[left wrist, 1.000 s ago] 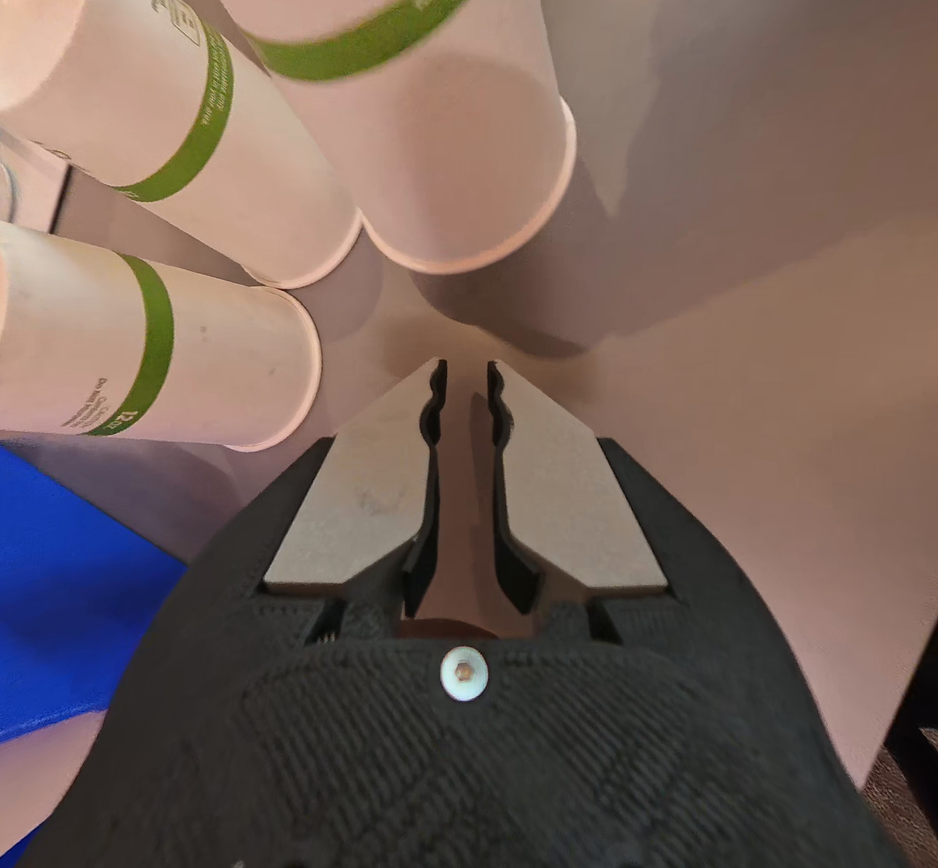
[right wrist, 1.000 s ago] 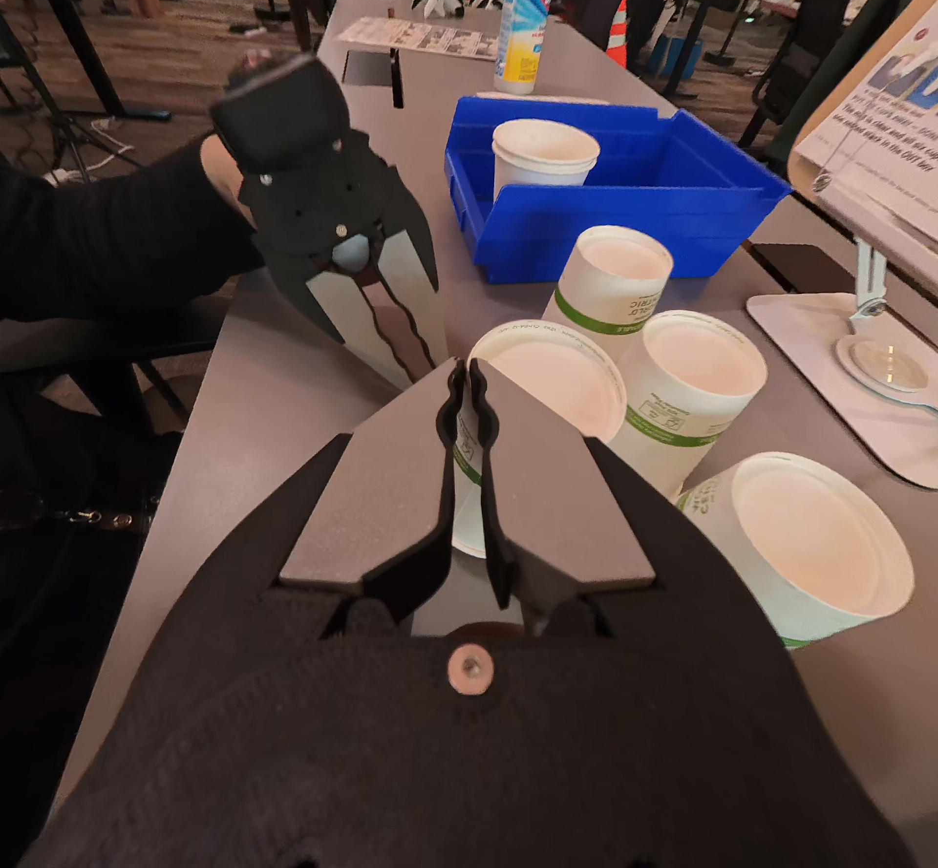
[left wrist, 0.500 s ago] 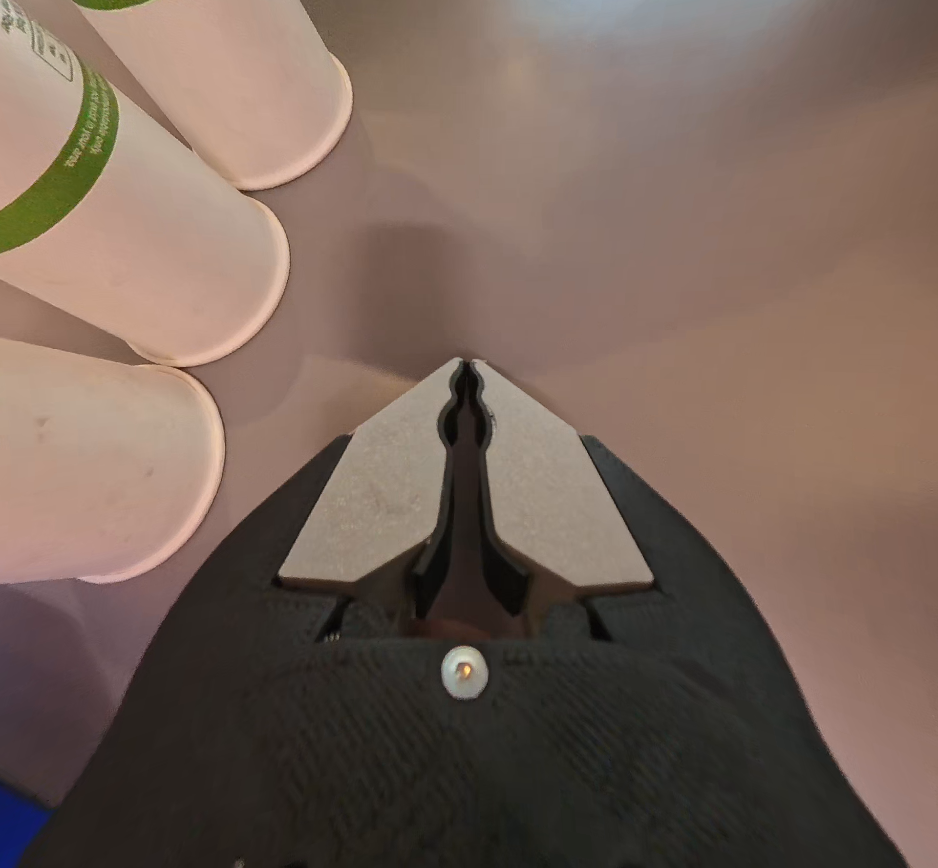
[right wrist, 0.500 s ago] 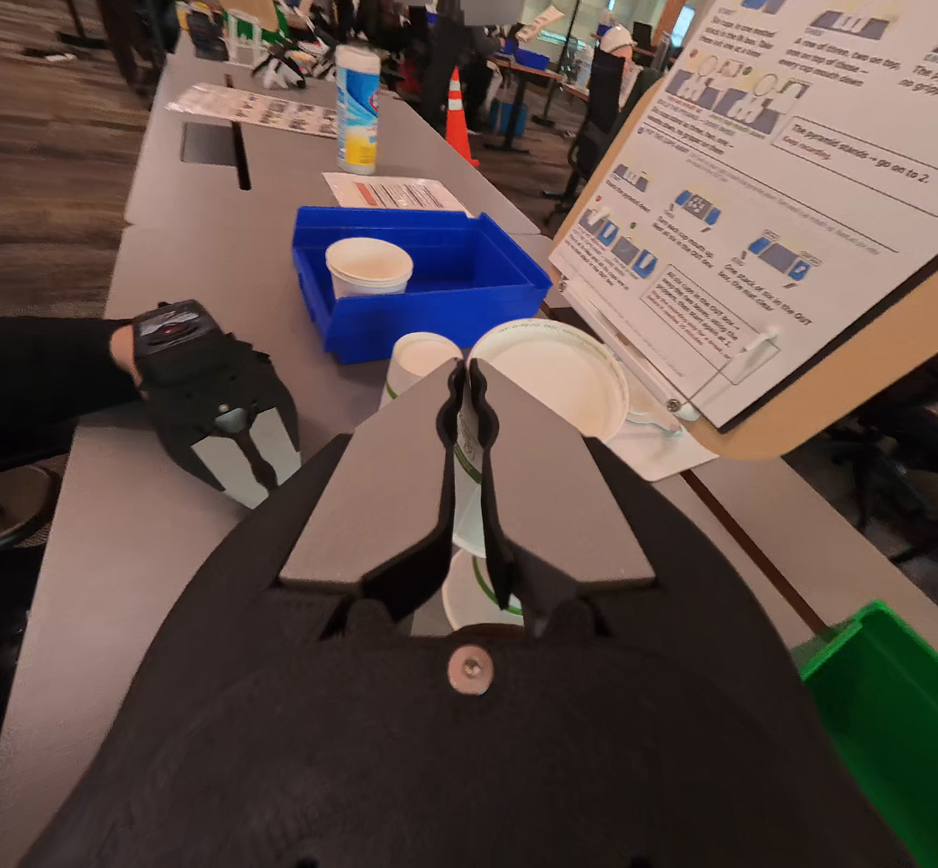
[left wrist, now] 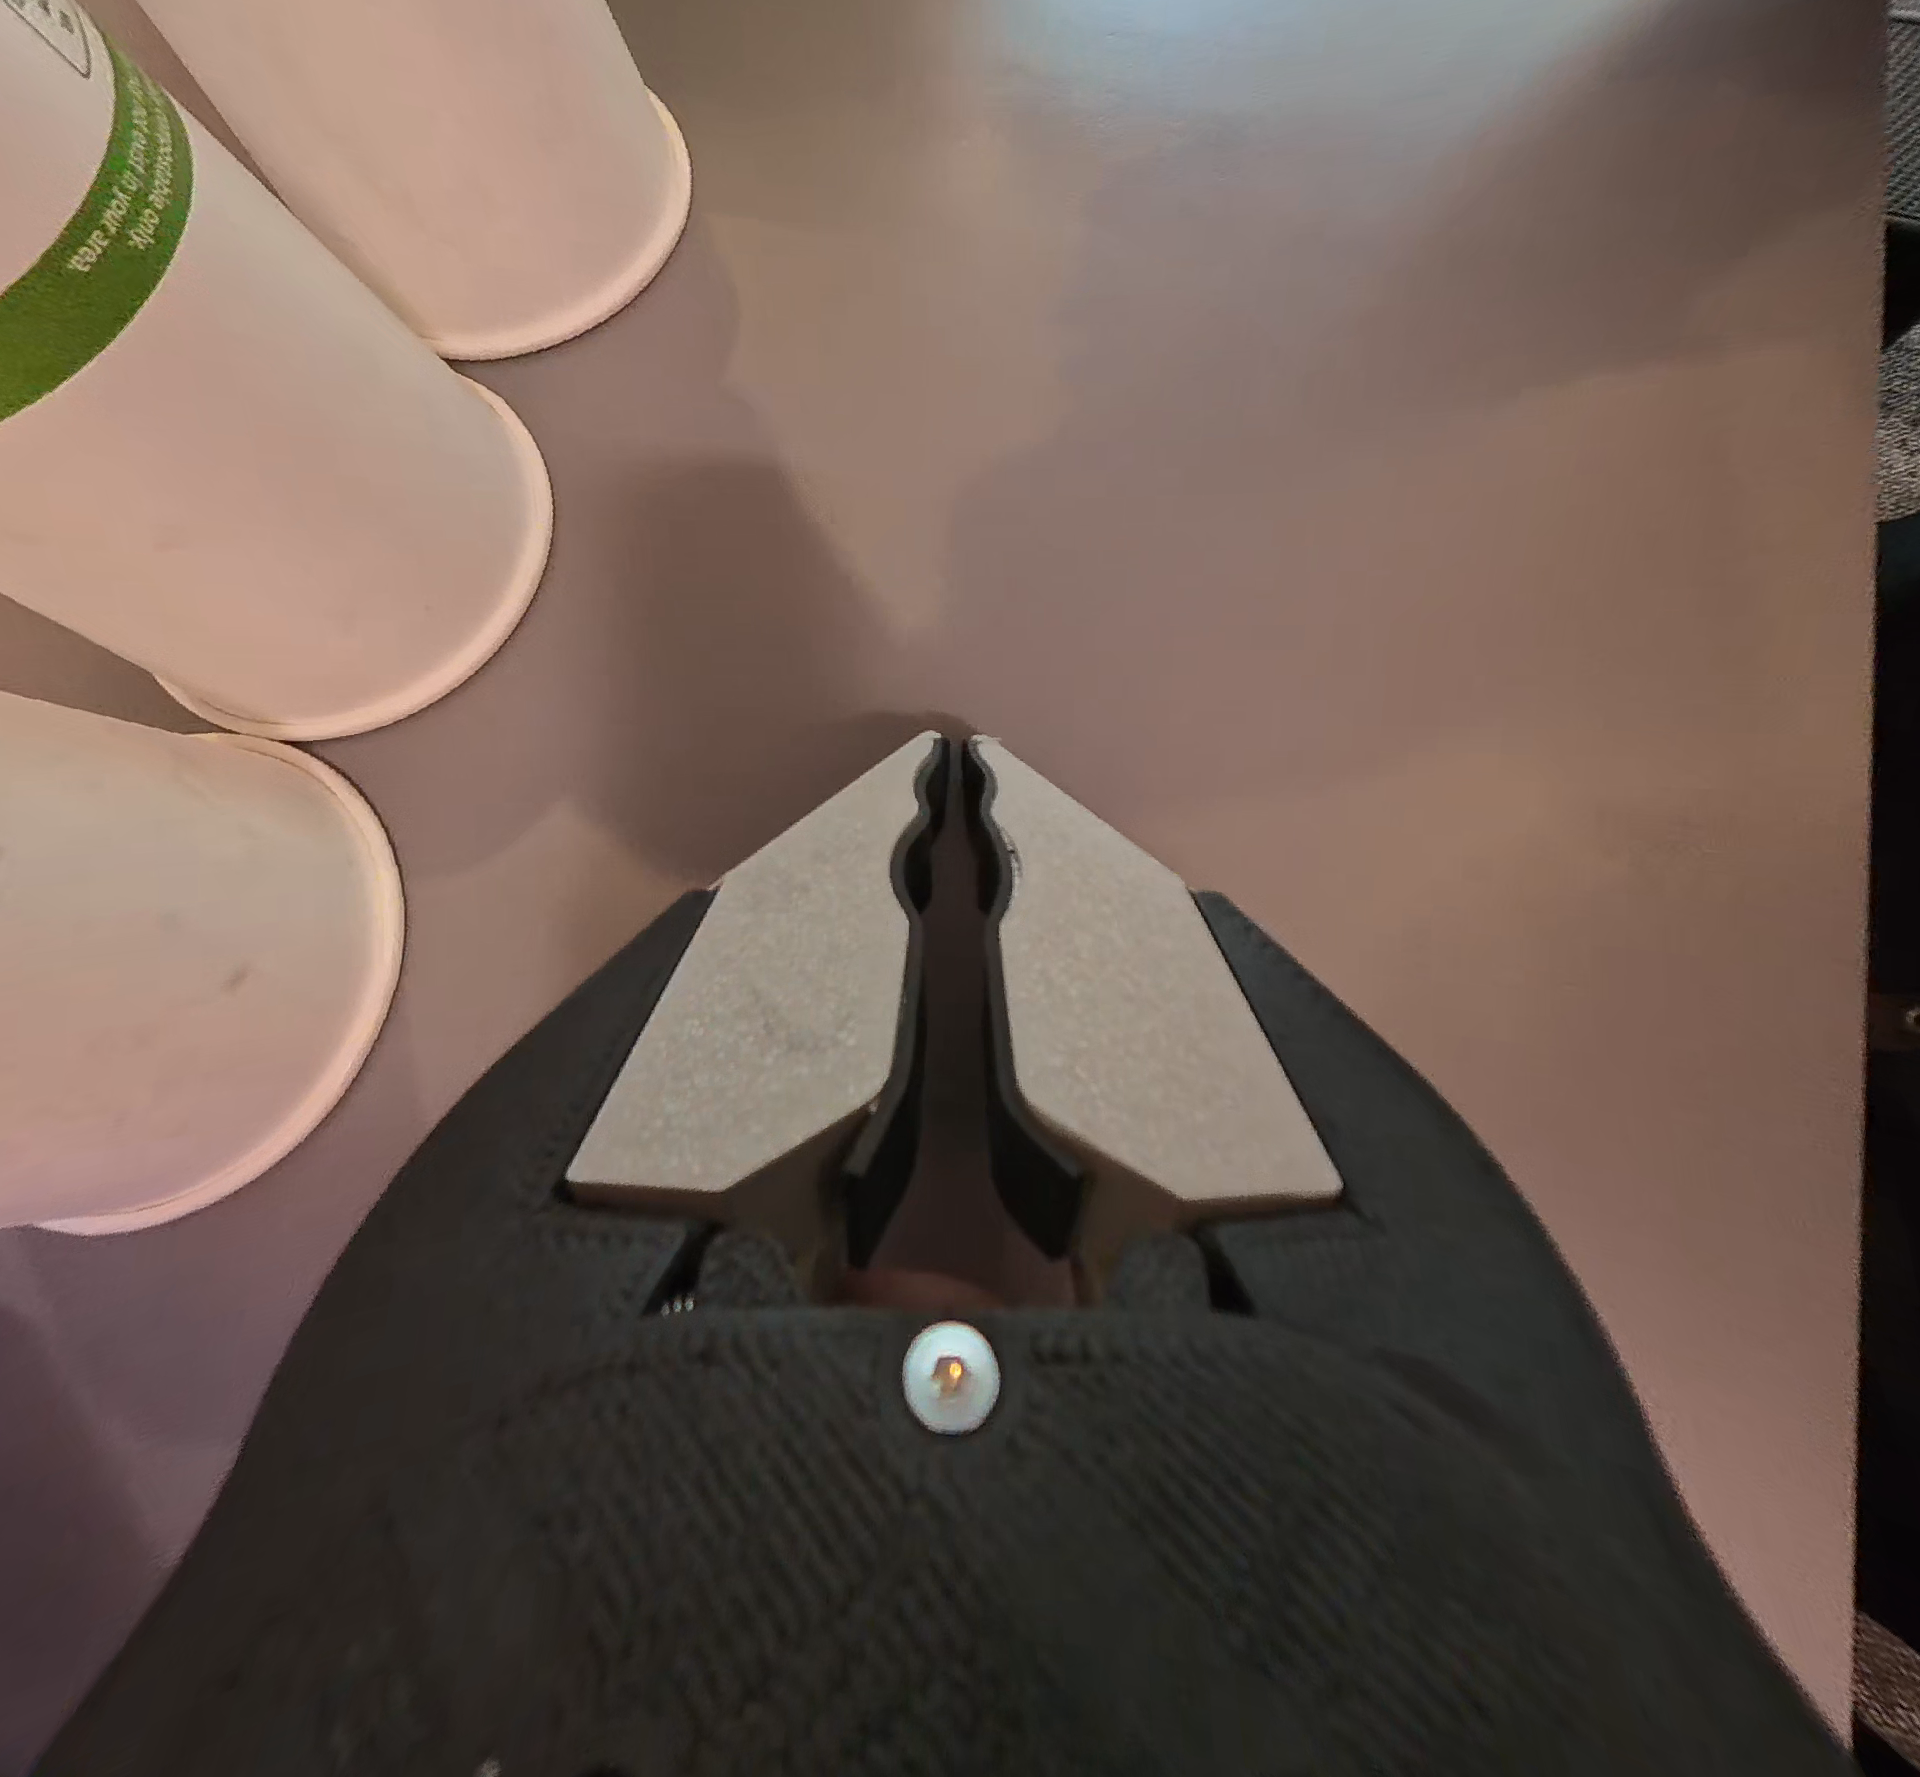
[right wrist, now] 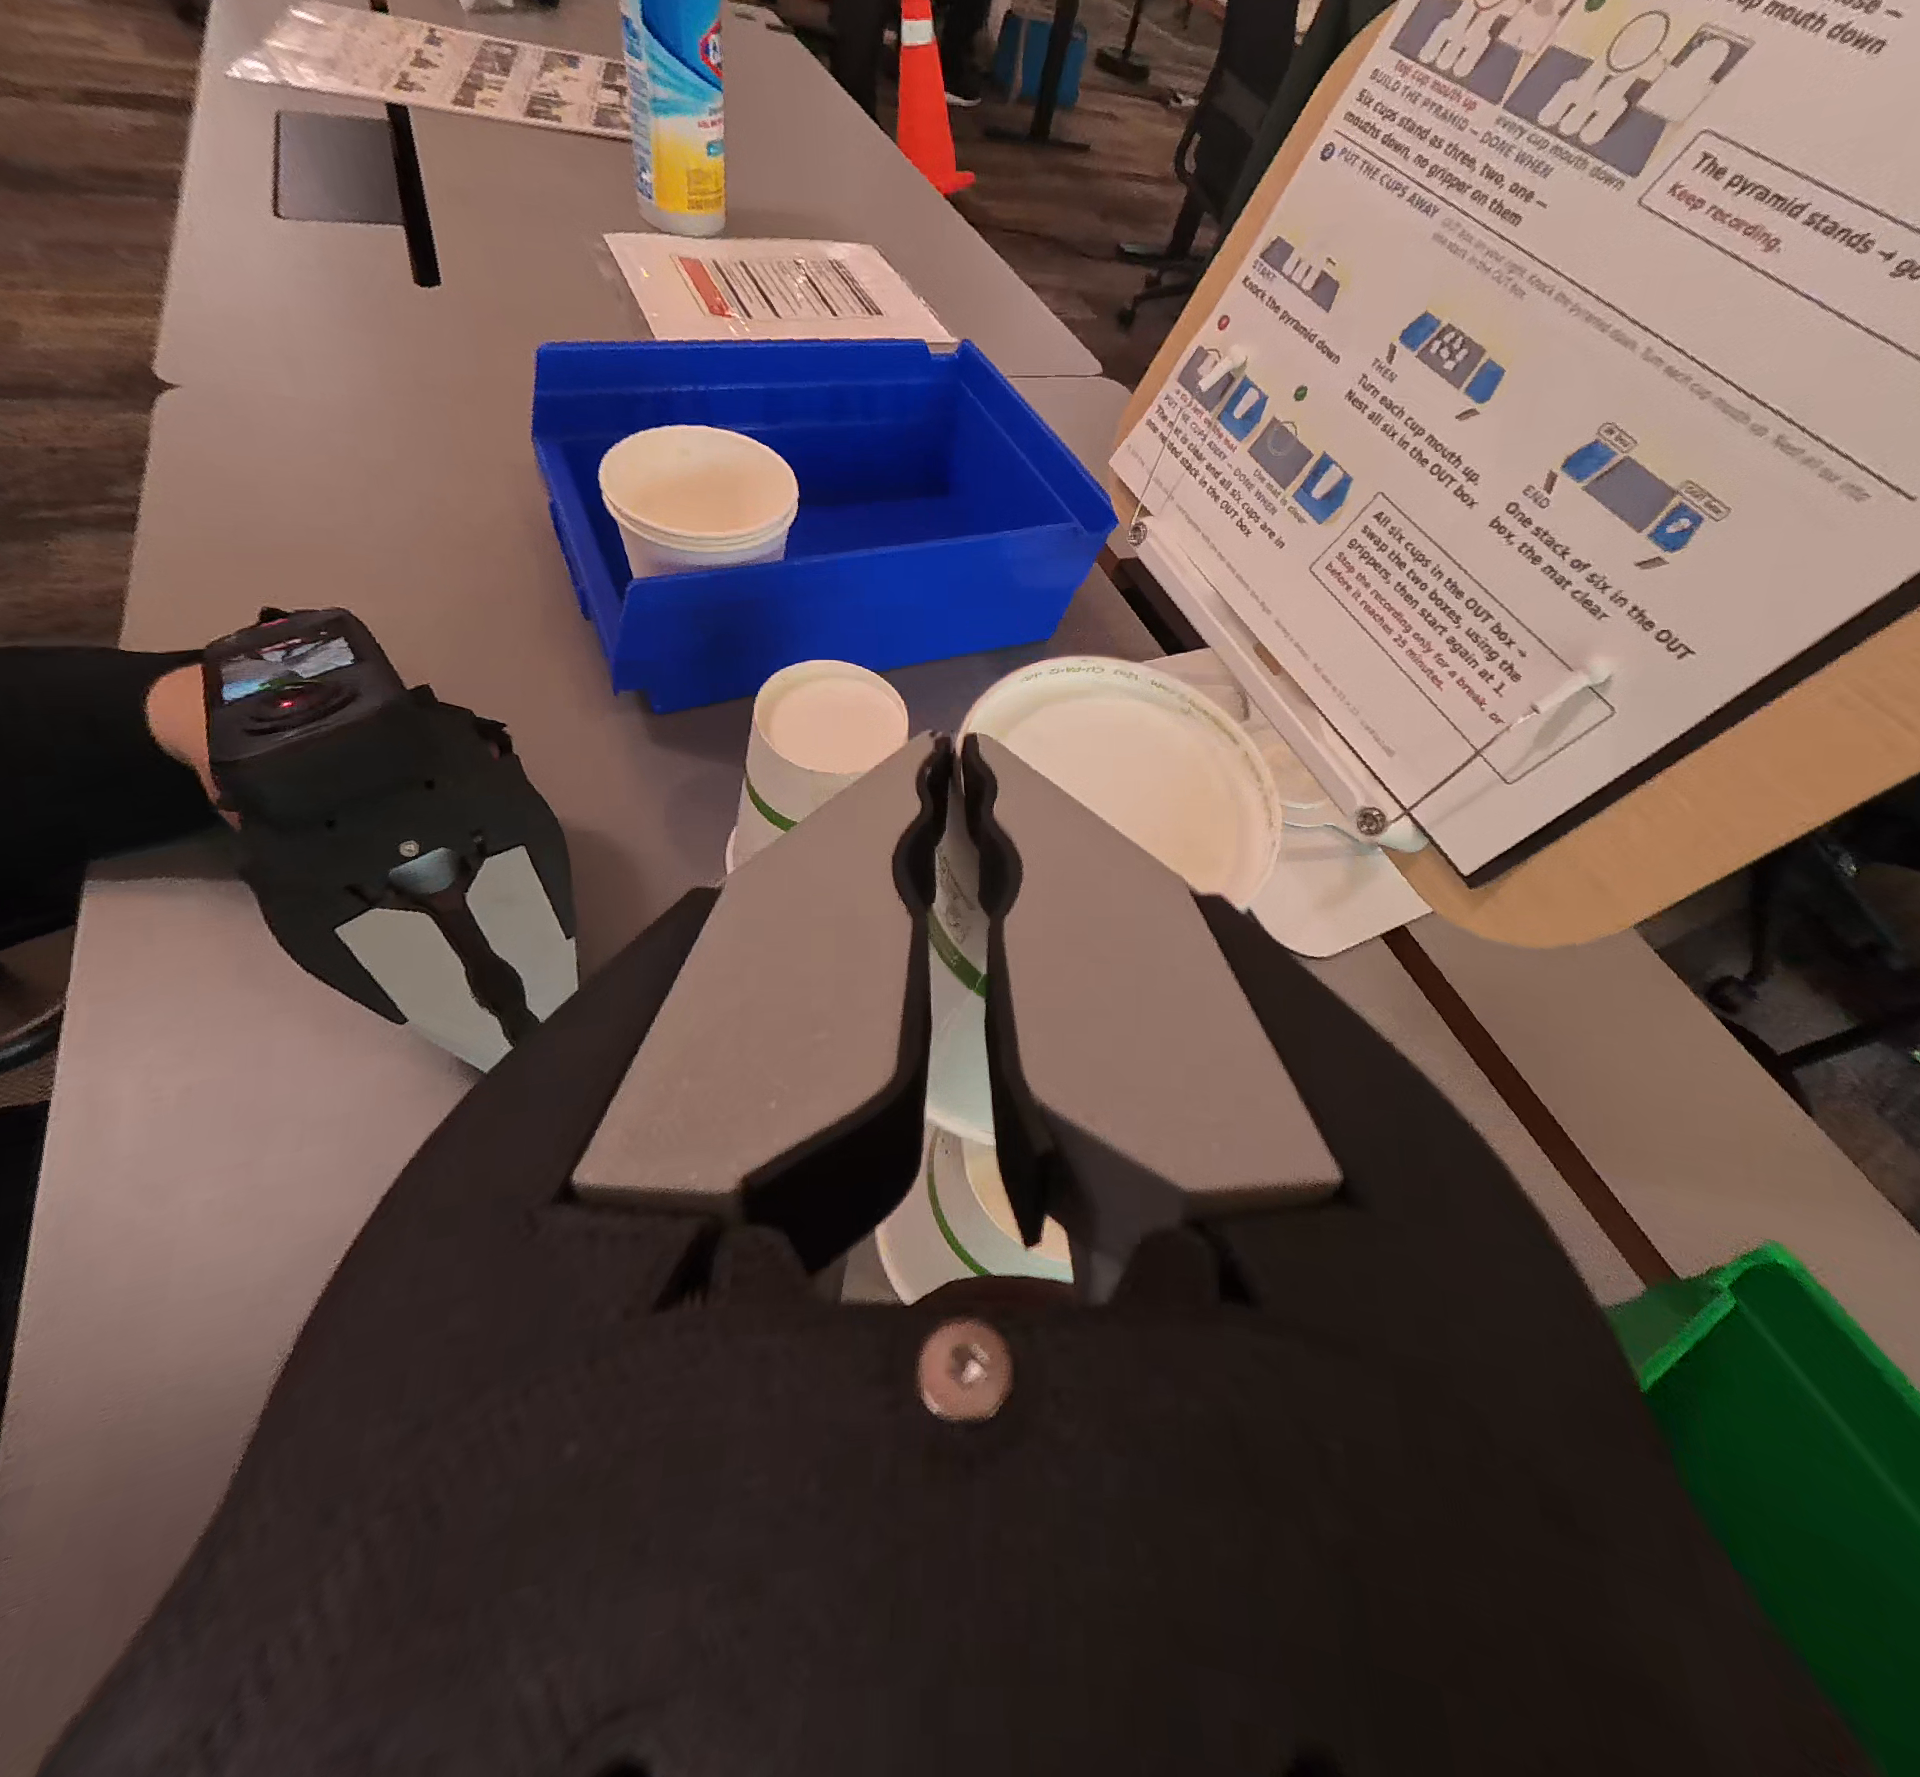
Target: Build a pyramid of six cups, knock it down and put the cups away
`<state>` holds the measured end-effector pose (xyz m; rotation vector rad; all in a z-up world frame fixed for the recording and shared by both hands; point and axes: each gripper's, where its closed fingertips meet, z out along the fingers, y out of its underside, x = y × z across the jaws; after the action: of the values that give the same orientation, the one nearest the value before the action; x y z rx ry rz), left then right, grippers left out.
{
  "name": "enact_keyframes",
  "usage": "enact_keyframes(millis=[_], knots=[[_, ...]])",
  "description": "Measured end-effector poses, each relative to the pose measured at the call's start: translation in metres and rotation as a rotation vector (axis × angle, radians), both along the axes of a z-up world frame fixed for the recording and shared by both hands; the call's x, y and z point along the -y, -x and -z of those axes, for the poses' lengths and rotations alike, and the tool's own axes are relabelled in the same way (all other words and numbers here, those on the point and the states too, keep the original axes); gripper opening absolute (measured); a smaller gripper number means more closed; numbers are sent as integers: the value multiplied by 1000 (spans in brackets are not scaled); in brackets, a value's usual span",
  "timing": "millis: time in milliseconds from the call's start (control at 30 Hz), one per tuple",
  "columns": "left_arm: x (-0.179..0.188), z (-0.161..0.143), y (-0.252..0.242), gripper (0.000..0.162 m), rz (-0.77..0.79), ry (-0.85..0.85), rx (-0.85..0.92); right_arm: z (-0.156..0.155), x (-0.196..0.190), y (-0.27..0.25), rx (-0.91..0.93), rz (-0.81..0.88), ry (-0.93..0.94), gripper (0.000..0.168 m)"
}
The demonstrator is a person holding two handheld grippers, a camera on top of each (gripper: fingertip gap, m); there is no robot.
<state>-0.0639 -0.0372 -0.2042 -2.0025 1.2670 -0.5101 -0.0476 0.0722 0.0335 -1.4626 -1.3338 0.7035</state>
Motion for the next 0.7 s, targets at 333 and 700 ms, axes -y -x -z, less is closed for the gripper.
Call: enact_keyframes(millis=[333, 700], knots=[[0, 0, 0, 0, 0, -9, -5, 16, -5, 6, 45, 24, -3, 0], [0, 0, 1, 0, 0, -13, -6, 26, -18, 5, 31, 36, 50, 0]])
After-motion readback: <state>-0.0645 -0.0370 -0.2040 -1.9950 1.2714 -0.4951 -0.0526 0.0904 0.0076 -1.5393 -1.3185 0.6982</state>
